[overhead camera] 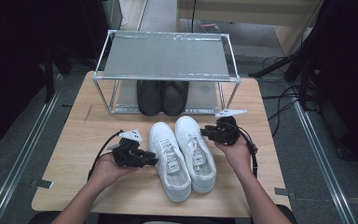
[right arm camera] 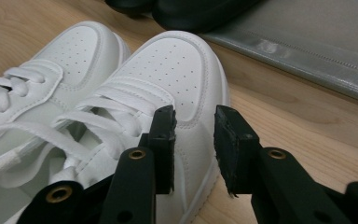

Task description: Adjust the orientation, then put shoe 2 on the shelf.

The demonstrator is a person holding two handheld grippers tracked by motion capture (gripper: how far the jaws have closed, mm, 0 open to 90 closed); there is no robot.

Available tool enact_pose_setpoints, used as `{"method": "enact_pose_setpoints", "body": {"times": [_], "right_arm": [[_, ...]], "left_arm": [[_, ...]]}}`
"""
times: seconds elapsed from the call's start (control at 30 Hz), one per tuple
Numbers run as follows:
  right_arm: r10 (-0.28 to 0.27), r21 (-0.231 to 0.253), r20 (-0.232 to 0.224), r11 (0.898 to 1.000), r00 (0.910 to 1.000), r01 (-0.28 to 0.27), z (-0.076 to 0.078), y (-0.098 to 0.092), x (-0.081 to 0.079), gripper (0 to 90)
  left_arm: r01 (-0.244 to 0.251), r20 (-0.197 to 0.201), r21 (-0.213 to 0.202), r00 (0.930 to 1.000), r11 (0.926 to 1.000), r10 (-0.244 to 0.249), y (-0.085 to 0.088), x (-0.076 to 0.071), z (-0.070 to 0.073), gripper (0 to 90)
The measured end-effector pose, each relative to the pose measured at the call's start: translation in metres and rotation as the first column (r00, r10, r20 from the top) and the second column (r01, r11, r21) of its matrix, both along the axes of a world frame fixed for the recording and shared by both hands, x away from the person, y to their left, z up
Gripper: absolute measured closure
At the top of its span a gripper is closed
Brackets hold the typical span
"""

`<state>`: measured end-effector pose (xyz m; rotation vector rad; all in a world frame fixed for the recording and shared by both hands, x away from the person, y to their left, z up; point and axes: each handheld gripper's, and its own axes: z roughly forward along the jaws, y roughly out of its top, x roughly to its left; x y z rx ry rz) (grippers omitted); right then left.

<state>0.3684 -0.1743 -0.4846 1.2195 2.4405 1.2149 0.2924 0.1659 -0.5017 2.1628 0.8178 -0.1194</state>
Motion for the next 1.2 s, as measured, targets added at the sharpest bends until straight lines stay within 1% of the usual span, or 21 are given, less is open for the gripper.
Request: {"method": "enact_pose_setpoints", "body": {"times": [0.1,0.17,0.2,0.27,0.33,0.4,0.47,0.57,0.63,0.77,0.8,0.87,0.93,1.07,1.17,1.2], "right_arm": [[0.005,0.007,0.008,1.000,1.0000,-0.005,0.001,0.000,-0.002,66.9],[0.008,0.015,0.015,1.000,0.9999,-0.008,0.002,0.000,-0.004,64.4],[0.016,0.028,0.017,0.999,0.9997,-0.016,0.003,-0.001,-0.005,63.1],[0.017,0.039,0.018,0.999,0.9997,-0.017,0.003,-0.001,-0.007,61.3],[0.022,0.048,0.029,0.999,0.9993,-0.023,0.004,-0.002,-0.010,59.4],[0.027,0.047,0.043,0.998,0.9987,-0.029,0.004,-0.002,-0.013,57.0],[0.027,0.045,0.041,0.999,0.9988,-0.028,0.005,-0.003,-0.014,56.3],[0.024,0.048,0.039,0.998,0.9990,-0.026,0.005,-0.003,-0.015,55.4],[0.027,0.047,0.044,0.998,0.9987,-0.029,0.006,-0.003,-0.015,54.8],[0.026,0.046,0.044,0.999,0.9987,-0.028,0.006,-0.003,-0.016,54.2],[0.028,0.046,0.044,0.998,0.9986,-0.030,0.007,-0.003,-0.016,54.2],[0.031,0.050,0.043,0.998,0.9986,-0.033,0.007,-0.003,-0.016,54.4],[0.028,0.065,0.038,0.997,0.9989,-0.030,0.010,-0.004,-0.018,54.6],[0.038,0.077,0.058,0.996,0.9976,-0.042,0.016,-0.003,-0.024,54.5],[0.039,0.087,0.053,0.995,0.9979,-0.043,0.019,-0.003,-0.029,54.4],[0.047,0.088,0.058,0.995,0.9972,-0.052,0.020,-0.002,-0.030,54.3]], "left_arm": [[-0.004,0.011,0.002,0.9999,1.0000,0.004,0.004,-0.002,0.003,63.0],[-0.017,0.027,-0.008,0.9995,0.9998,0.018,0.008,-0.003,0.005,58.7],[-0.027,0.036,-0.012,0.9990,0.9996,0.027,0.010,-0.003,0.007,57.2],[-0.039,0.049,-0.011,0.9980,0.9992,0.039,0.014,-0.004,0.009,54.1],[-0.056,0.046,-0.010,0.9974,0.9984,0.056,0.019,-0.003,0.010,51.9],[-0.071,0.044,-0.007,0.9965,0.9975,0.071,0.023,-0.002,0.011,50.0],[-0.083,0.042,-0.016,0.9956,0.9964,0.083,0.026,-0.001,0.012,48.8],[-0.096,0.046,-0.012,0.9943,0.9954,0.096,0.029,0.000,0.012,47.6],[-0.098,0.052,-0.002,0.9939,0.9952,0.098,0.030,0.001,0.012,46.2],[-0.108,0.066,0.000,0.9920,0.9942,0.107,0.032,0.002,0.011,43.3],[-0.111,0.068,-0.005,0.9915,0.9938,0.111,0.033,0.002,0.011,43.0],[-0.117,0.074,-0.006,0.9903,0.9931,0.117,0.034,0.002,0.011,42.6],[-0.119,0.079,-0.008,0.9897,0.9928,0.119,0.035,0.002,0.012,42.0],[-0.125,0.083,-0.009,0.9887,0.9921,0.125,0.038,0.004,0.012,40.6],[-0.136,0.086,-0.008,0.9869,0.9907,0.136,0.040,0.005,0.013,40.2],[-0.136,0.086,-0.009,0.9869,0.9907,0.136,0.040,0.006,0.013,40.0]]}}
